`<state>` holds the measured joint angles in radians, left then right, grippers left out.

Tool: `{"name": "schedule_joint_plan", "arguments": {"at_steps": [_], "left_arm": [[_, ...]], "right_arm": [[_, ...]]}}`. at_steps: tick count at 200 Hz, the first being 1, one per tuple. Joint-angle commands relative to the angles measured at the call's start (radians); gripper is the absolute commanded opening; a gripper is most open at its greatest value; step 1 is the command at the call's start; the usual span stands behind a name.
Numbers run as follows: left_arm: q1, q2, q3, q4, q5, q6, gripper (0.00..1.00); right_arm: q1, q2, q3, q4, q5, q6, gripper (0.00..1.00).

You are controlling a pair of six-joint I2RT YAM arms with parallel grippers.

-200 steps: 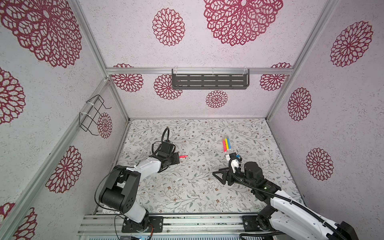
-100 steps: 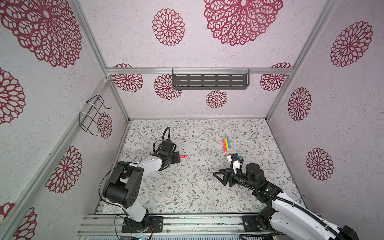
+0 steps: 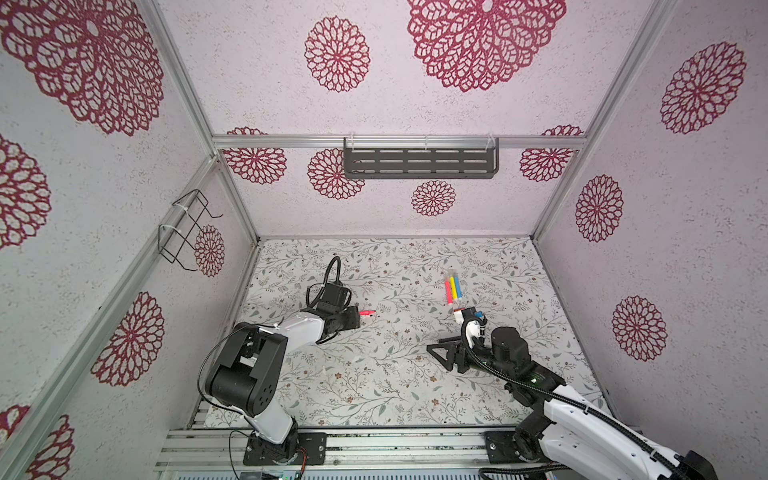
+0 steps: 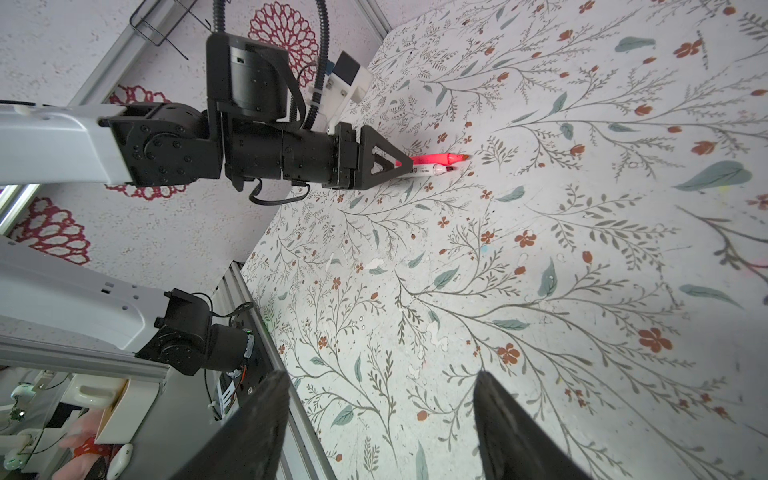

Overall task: Insert the pens into the pen caps
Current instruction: 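Lower the left gripper over the remaining pink highlighter while the right gripper withdraws, then lower the left gripper onto the white marker beside the pink highlighter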

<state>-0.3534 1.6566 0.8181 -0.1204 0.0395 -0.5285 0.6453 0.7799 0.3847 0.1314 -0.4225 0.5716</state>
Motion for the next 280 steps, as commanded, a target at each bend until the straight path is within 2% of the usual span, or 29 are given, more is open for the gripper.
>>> {"name": "schedule_joint_plan", "arguments": {"at_steps": [1,71,137,280], "left_arm": [[-0.002,-0.015,0.0,-0.024,-0.004,0.004,0.58],[0.0,-0.113,0.033,-0.063,-0.046,0.034,0.59],[0.017,-0.029,0.1,-0.072,-0.054,0.055,0.59],[0.034,0.053,0.104,-0.041,-0.022,0.039,0.59]], "right_arm": [[0.007,-0.031,0.007,0.023,0.016,0.016,0.71],[0.007,-0.023,-0.003,0.043,0.029,0.022,0.71],[0.008,-0.022,-0.004,0.036,0.04,0.027,0.71],[0.008,-0.031,-0.008,0.017,0.061,0.031,0.71]]}}
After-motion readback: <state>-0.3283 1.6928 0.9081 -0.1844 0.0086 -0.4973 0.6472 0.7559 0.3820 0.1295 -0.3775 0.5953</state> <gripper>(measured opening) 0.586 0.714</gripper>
